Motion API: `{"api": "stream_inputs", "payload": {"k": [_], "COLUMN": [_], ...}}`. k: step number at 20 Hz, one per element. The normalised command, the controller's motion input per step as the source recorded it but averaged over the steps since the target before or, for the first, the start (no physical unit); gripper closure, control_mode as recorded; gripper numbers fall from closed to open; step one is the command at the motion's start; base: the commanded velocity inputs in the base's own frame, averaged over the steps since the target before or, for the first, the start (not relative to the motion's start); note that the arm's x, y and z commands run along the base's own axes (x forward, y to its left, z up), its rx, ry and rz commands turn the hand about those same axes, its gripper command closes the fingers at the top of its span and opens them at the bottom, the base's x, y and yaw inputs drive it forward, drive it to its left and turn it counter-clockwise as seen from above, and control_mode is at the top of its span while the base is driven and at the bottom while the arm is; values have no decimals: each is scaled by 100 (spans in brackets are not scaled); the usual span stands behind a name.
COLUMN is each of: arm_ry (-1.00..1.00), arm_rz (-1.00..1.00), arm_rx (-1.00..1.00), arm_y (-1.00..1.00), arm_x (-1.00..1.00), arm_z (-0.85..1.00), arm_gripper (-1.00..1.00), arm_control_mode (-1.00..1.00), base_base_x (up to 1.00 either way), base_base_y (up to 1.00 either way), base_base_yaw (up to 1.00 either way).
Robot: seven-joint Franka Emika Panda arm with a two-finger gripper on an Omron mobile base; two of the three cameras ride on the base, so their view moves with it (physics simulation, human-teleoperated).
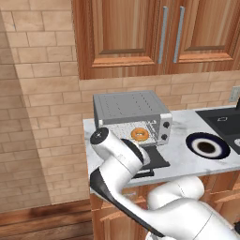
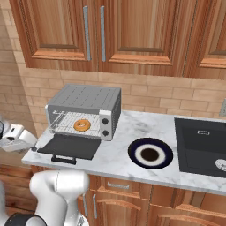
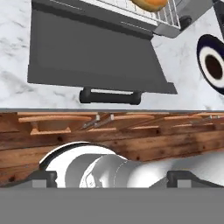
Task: Pick up the bagel from the plate, place it on the toaster oven rack, close the door, and set the timer.
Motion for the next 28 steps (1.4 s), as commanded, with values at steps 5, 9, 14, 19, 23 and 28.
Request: {"api": "stream_inputs", "payload": {"k": [5, 9, 14, 19, 23, 28], "arm_ry": [27, 0, -3, -9, -9, -3], "arm_rz": [20, 14, 9, 6, 9, 10], "arm_rx": [-36, -25, -18, -12, -5, -4], "arm_y": [32, 6, 0, 0, 0, 0], "arm_x": [0, 0, 7, 21, 33, 39], "arm_z": [2, -20, -38, -30, -8, -7], "arm_gripper": [-100, -100, -100, -100, -100, -100], "arm_control_mode": [-100, -100, -100, -100, -100, -100], "base_base_x": [0, 0, 0, 0, 0, 0], "base_base_y": [0, 0, 0, 0, 0, 0], "base_base_yaw": [0, 0, 0, 0, 0, 0]}}
